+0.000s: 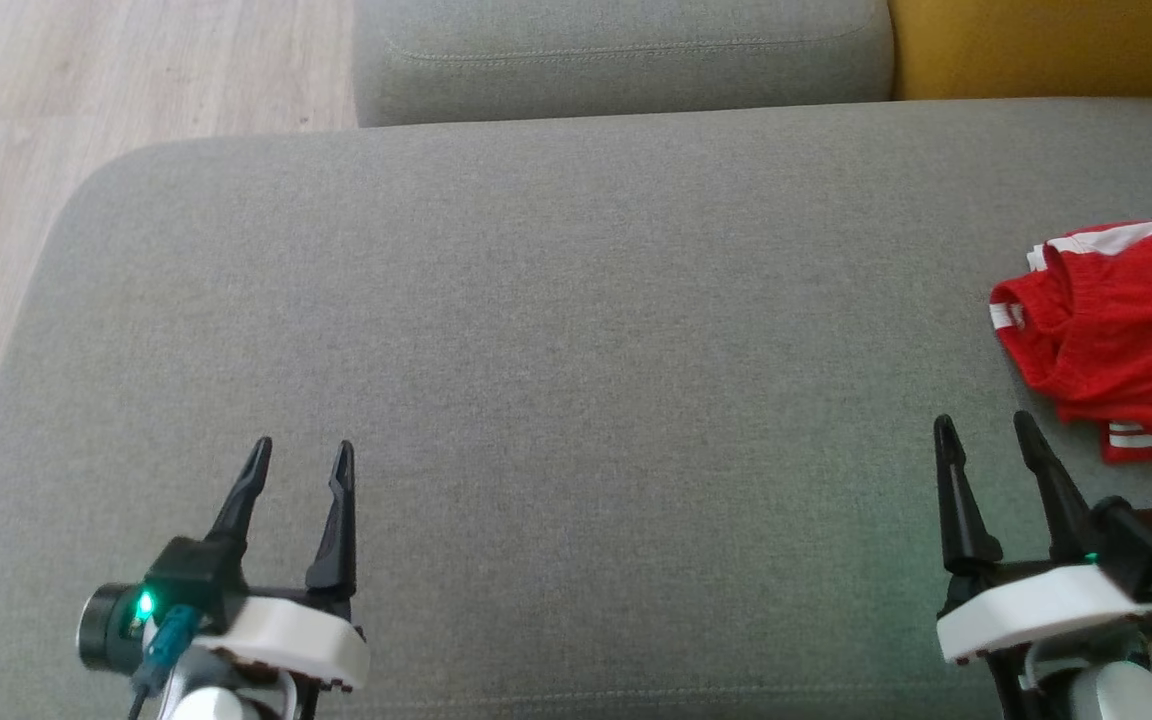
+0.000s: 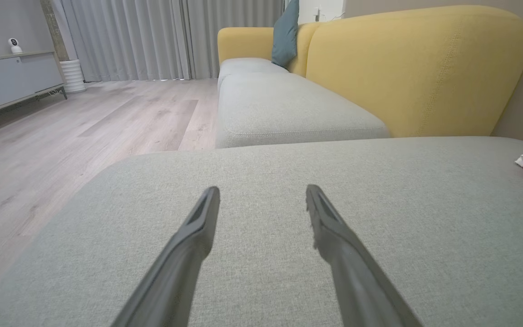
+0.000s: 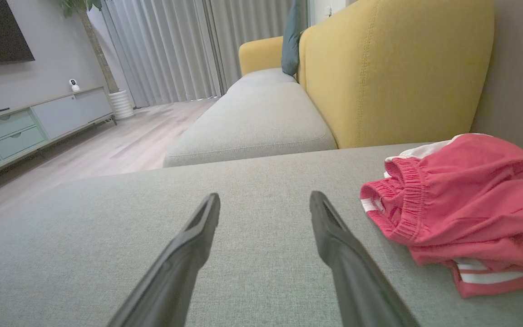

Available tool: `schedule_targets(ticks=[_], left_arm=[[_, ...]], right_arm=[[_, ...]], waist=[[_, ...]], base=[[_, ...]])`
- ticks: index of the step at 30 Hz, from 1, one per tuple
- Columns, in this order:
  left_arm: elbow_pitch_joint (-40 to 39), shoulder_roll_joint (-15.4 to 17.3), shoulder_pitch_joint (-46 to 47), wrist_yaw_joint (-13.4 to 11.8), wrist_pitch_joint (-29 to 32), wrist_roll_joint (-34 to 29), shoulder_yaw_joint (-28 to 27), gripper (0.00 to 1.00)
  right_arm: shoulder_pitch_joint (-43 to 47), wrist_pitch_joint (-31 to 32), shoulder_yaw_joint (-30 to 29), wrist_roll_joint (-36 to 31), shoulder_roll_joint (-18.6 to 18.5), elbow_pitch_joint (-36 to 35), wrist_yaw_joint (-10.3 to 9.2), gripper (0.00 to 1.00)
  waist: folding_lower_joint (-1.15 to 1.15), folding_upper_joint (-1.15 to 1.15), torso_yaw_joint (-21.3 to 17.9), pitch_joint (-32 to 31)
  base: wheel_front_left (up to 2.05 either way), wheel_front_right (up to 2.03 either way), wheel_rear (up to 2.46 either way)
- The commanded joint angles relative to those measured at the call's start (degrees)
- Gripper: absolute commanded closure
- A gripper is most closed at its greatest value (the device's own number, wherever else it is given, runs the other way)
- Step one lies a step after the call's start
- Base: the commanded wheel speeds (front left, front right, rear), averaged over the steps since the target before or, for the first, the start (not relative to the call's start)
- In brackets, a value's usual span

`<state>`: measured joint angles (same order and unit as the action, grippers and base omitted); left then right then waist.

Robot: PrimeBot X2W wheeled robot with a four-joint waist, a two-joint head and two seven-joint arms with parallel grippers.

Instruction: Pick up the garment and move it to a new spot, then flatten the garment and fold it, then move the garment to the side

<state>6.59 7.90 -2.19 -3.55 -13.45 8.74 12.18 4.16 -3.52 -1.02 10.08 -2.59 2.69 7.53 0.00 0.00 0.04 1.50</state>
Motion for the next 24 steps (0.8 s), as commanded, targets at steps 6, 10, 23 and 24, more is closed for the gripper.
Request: schedule_targets(ticks=[6, 10, 23, 24], left_arm=[[2.1, -0.5, -0.4, 0.2, 0.2, 1.4, -0.1, 1.00], [2.3, -0.6, -0.1, 0.5, 0.8, 4.2, -0.6, 1.00], [3.0, -0.9, 0.9, 1.7, 2.8, 13.1, -2.4, 1.00], [3.1, -0.9, 1.0, 1.8, 2.9, 13.8, -2.5, 1.00]], right_arm=[[0.3, 0.0, 0.3, 1.4, 0.0, 2.0, 0.00, 1.00], [0.0, 0.2, 0.3, 4.3, -0.2, 2.3, 0.00, 1.00], [-1.2, 0.9, 0.2, 13.3, -0.6, 3.4, -0.01, 1.00], [-1.3, 0.9, 0.2, 14.0, -0.7, 3.5, -0.01, 1.00]], waist=[[0.00, 0.00, 0.0, 0.0], [0.00, 0.00, 0.0, 0.0], [0.00, 0.00, 0.0, -0.2], [0.00, 0.00, 0.0, -0.2]], base=[[0.00, 0.00, 0.00], [0.00, 0.00, 0.00], [0.00, 0.00, 0.00], [0.00, 0.00, 0.00]])
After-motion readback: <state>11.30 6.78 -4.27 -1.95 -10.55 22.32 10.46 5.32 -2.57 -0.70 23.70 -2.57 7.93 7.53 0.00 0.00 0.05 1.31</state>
